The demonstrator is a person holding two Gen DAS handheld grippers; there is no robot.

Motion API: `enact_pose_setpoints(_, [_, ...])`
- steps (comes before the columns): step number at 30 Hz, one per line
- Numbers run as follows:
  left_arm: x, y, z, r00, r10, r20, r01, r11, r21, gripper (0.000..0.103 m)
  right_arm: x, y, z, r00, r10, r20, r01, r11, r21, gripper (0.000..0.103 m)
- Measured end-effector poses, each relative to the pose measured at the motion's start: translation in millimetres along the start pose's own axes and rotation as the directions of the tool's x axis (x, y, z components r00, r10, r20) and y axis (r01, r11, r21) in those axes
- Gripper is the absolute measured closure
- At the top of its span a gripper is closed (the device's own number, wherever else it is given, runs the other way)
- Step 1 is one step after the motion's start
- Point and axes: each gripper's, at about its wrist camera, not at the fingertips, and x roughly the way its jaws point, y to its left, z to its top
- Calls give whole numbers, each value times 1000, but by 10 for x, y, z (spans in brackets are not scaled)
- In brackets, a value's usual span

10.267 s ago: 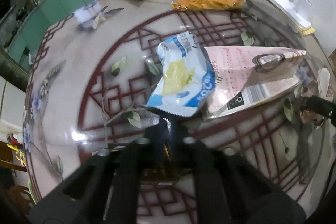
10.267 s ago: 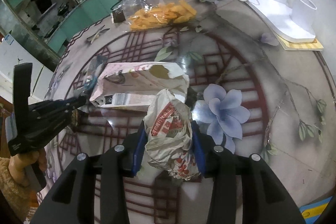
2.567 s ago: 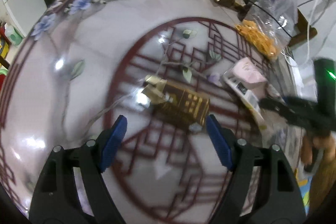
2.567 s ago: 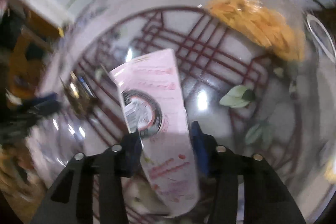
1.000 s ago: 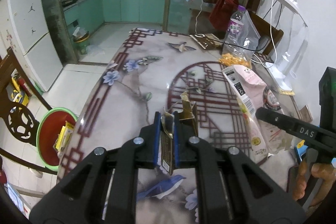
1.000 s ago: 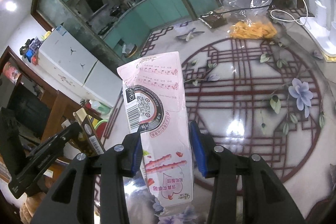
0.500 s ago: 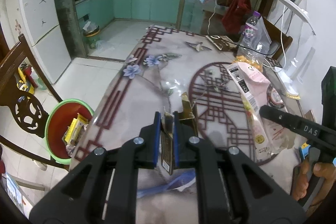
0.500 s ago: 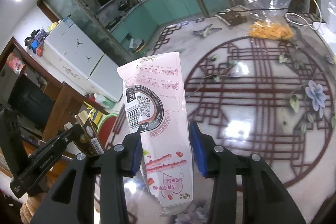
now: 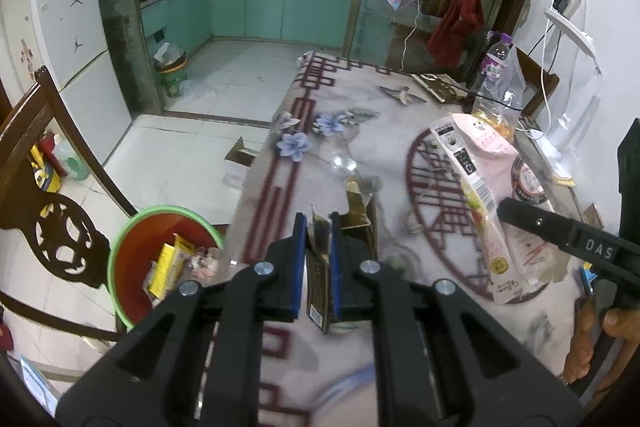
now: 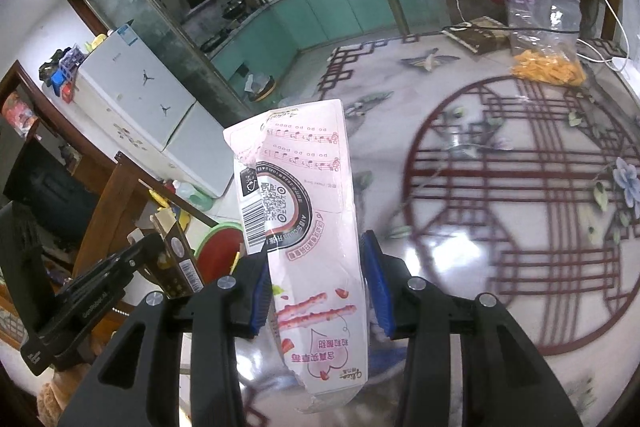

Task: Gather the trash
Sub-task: 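Carry the brown packet and pink carton over the red bucket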

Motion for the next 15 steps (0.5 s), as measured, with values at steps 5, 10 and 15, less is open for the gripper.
enact_pose_setpoints(5, [50, 457, 79, 1000, -3, -6, 3, 1000, -1, 93, 240, 410, -26, 1000, 0, -9, 0, 1000, -7, 63])
enact_pose_setpoints(10, [94, 797, 137, 1000, -1, -10, 1, 1000, 2, 93, 451, 752, -83, 1000, 0, -13, 0, 1000, -6, 63])
enact_pose_setpoints(15, [129, 1051, 176, 1000, 1, -9, -1, 1000, -4, 93, 589, 982, -121, 1000, -5, -21, 5, 1000, -4, 63])
